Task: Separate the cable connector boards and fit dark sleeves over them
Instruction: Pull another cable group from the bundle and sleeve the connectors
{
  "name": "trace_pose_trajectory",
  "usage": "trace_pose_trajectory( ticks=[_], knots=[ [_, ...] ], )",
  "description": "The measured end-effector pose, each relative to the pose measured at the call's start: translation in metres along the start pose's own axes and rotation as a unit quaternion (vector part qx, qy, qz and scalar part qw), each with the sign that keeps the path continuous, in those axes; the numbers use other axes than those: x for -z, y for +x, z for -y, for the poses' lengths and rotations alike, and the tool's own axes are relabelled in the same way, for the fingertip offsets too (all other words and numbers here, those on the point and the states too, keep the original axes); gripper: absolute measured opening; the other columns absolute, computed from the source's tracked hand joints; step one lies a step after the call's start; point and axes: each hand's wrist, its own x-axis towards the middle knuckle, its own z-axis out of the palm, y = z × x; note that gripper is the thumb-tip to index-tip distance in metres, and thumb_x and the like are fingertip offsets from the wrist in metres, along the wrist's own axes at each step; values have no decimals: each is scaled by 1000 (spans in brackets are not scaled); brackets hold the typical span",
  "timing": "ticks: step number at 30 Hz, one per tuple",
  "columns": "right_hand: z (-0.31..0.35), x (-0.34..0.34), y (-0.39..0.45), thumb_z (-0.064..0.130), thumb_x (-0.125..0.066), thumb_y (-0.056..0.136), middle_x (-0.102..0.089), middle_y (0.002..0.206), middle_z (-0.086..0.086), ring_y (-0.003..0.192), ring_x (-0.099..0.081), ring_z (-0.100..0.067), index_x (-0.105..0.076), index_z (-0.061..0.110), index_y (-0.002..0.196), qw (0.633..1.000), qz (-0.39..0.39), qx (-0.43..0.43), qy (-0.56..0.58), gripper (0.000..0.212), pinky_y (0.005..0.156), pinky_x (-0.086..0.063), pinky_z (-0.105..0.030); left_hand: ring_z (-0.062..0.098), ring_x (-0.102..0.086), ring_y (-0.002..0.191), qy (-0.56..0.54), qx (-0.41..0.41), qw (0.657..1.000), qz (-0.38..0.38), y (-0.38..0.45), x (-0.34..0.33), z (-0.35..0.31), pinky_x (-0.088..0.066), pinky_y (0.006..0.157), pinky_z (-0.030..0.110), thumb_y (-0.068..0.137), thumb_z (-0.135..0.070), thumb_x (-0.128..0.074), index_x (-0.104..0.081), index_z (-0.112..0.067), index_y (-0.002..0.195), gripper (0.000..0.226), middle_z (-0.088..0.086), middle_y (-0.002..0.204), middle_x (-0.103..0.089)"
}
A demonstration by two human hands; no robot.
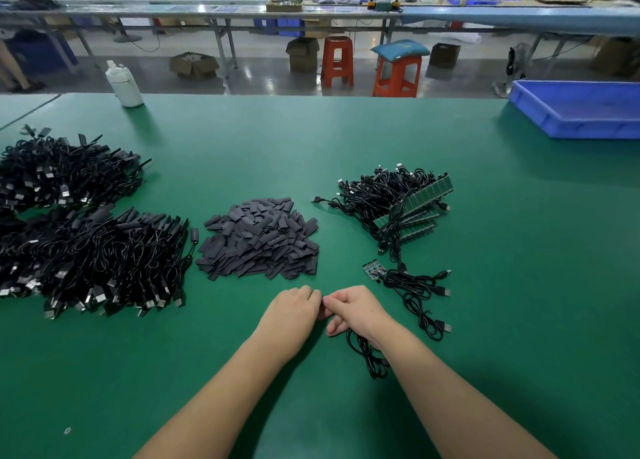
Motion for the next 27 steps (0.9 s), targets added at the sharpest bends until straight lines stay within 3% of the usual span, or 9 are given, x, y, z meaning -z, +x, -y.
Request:
trace_pose_trajectory(
  ticks=[3, 6, 10, 14, 18, 20, 22, 24, 27],
  knots=[
    [3, 0, -2, 13, -57, 99, -71, 83, -10, 50, -62, -13, -68, 1, 100, 1000, -11, 5, 13, 16, 54, -55, -24, 26, -57, 111, -151, 56, 984, -80, -3, -6, 0, -47, 94, 37, 93, -10, -52, -42, -18, 143, 51, 4, 142, -43],
    [10, -1, -2, 14, -59, 98, -72, 85, -7, 54, -60, -13, -67, -1, 107, 992, -52, 11, 118, 19, 62, -58, -28, 19, -59, 111, -396, 191, 878, -189, -5, -1, -10, -45, 101, 34, 95, -16, -56, -40, -19, 146, 53, -1, 140, -47],
    [26, -4, -2, 9, -56, 99, -68, 84, -8, 68, -63, -15, -65, -5, 106, 918, -93, 45, 382, 18, 68, -59, -29, 22, -70, 82, -593, 238, 766, -67, -9, 3, -30, -56, 86, 45, 93, -31, -64, -60, -22, 123, 32, 0, 96, -73],
    [39, -9, -1, 10, -56, 98, -70, 85, -10, 76, -66, -17, -65, -3, 104, 879, -99, 62, 462, 17, 80, -60, -31, 30, -72, 75, -712, 223, 665, -35, -11, 9, -39, -56, 78, 43, 94, -8, -63, -66, -6, 106, 12, 12, 76, -68],
    [42, 4, -2, 27, -53, 101, -73, 92, 3, 88, -68, -14, -73, 14, 99, 978, -164, 93, 92, 23, 87, -54, -30, 20, -68, 67, -648, 214, 727, -77, -12, 27, -18, -56, 74, 33, 91, -3, -66, -69, -4, 99, 9, 5, 75, -71],
    [38, 24, -3, 32, -48, 101, -65, 73, 5, 74, -57, -15, -67, 21, 76, 930, -237, 141, -244, 34, 79, -51, -32, 16, -68, 73, -557, 242, 786, -116, -15, 40, 12, -54, 76, 28, 89, -12, -70, -72, -12, 98, 10, 1, 80, -74],
    [30, 45, -7, 31, -43, 102, -69, 91, 2, 92, -56, -21, -72, 19, 92, 841, -263, 134, -453, 32, 87, -51, -38, 6, -67, 77, -460, 273, 829, -162, -23, 54, 50, -53, 72, 21, 87, -18, -72, -72, -22, 98, 12, -9, 85, -73],
    [23, 62, -8, 33, -40, 103, -67, 117, 1, 113, -52, -25, -67, 19, 116, 790, -244, 87, -556, 33, 97, -45, -39, 2, -64, 77, -363, 311, 854, -207, -34, 67, 94, -51, 69, 18, 88, -21, -70, -72, -24, 105, 17, -10, 88, -71],
    [19, 72, -12, 35, -39, 104, -65, 116, -1, 110, -52, -25, -66, 18, 113, 774, -232, 62, -586, 33, 93, -45, -38, 17, -66, 67, -238, 388, 861, -227, -50, 77, 156, -57, 64, 32, 91, -24, -64, -69, -17, 113, 24, 1, 91, -72]
  ],
)
